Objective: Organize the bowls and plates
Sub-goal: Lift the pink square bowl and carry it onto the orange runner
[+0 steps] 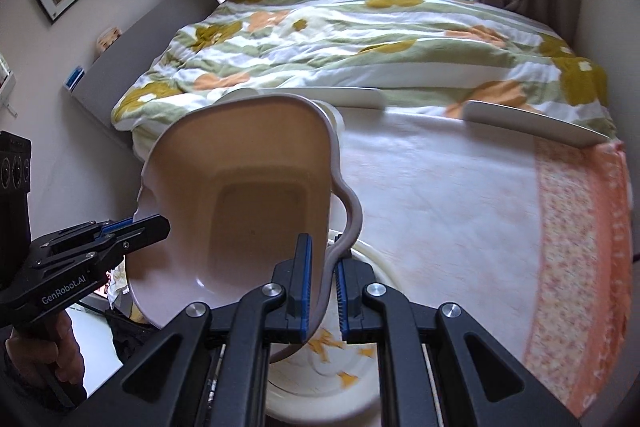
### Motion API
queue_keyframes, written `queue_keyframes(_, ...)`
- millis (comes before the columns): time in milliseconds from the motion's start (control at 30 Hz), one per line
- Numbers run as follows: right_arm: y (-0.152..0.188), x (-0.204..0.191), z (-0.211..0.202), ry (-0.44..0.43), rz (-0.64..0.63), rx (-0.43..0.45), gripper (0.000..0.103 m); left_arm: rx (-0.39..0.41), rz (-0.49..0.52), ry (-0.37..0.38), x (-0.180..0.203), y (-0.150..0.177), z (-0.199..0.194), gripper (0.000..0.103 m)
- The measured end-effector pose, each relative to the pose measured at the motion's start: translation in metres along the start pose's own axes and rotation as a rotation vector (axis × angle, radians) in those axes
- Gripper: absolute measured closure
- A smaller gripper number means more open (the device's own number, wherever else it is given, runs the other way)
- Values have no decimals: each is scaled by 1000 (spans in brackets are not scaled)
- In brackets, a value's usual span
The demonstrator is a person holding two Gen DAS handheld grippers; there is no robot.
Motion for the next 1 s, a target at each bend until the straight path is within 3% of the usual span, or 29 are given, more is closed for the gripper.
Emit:
queue_keyframes(267,30,83,-48,82,94,29,93,-38,83,85,112,14,28,94)
queue_keyframes(467,53,140,-57,135,161,17,93,-91,136,119,174,30,65,94)
queue_keyframes(733,75,200,-39,153,236,4,93,-157,171,136,205,44,122,94)
queue_keyframes(1000,86,229,-26,137,256,7,93,-152,200,100,214,45,141,94)
Point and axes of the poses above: each gripper's, at about its wrist camera, not at the fingertips, and z roughly the way its jaws point, x to its right, y to its underside, the point moved 5 cm from there along z, roughly the way its jaws point, and after that the axes turned 5 degrees about z, right-handed, at the moved point
